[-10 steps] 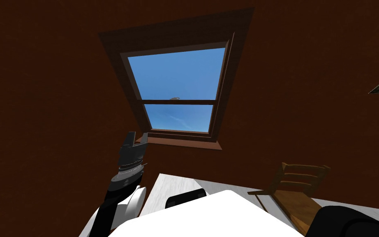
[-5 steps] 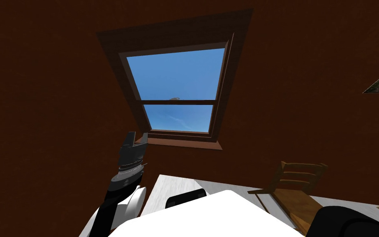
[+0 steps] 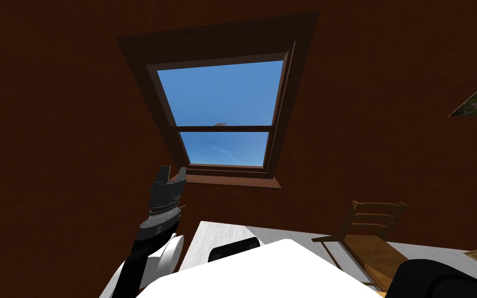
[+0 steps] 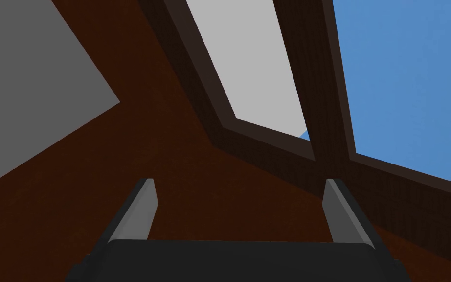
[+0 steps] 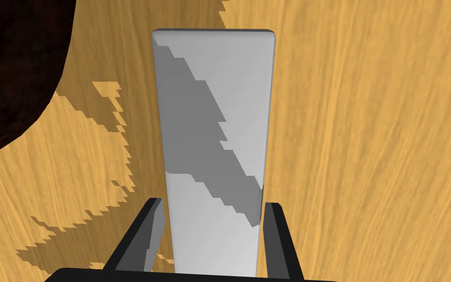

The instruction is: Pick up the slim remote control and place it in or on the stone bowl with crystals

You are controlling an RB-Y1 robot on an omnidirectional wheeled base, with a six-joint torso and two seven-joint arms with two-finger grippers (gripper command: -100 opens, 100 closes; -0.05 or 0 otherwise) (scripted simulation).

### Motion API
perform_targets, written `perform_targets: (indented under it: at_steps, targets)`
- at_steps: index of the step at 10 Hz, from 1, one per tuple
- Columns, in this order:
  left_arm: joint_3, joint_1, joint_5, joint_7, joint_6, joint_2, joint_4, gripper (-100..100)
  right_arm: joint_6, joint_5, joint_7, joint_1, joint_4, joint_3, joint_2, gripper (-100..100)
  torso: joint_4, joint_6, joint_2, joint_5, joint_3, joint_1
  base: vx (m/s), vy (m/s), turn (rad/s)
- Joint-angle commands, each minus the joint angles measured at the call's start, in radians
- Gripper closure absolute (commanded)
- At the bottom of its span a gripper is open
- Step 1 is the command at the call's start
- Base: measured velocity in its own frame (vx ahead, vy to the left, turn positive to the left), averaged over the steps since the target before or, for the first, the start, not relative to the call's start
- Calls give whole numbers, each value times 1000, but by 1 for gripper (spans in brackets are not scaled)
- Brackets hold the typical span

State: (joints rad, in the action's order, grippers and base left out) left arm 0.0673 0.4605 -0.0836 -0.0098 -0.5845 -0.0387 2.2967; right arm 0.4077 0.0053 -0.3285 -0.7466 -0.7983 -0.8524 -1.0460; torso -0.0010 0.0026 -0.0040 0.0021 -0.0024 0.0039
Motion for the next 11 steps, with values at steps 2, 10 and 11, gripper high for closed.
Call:
perform_targets:
  at_steps: [2,10,11]
  targets:
    - [0,0,0,0,0,0,0,0,17,-7,8,-11,-15,-1,-46,100,0,0,0,0,0,-1,19,20,-40]
    - [0,0,0,0,0,0,0,0,111,-30,20,-20,-21,-11,-193,100,0,1,3,0,2,-7,-5,-15,-86]
    - [0,0,0,0,0,0,0,0,132,-35,21,-22,-26,-15,-222,100,0,1,4,-1,2,-8,-32,-20,-107]
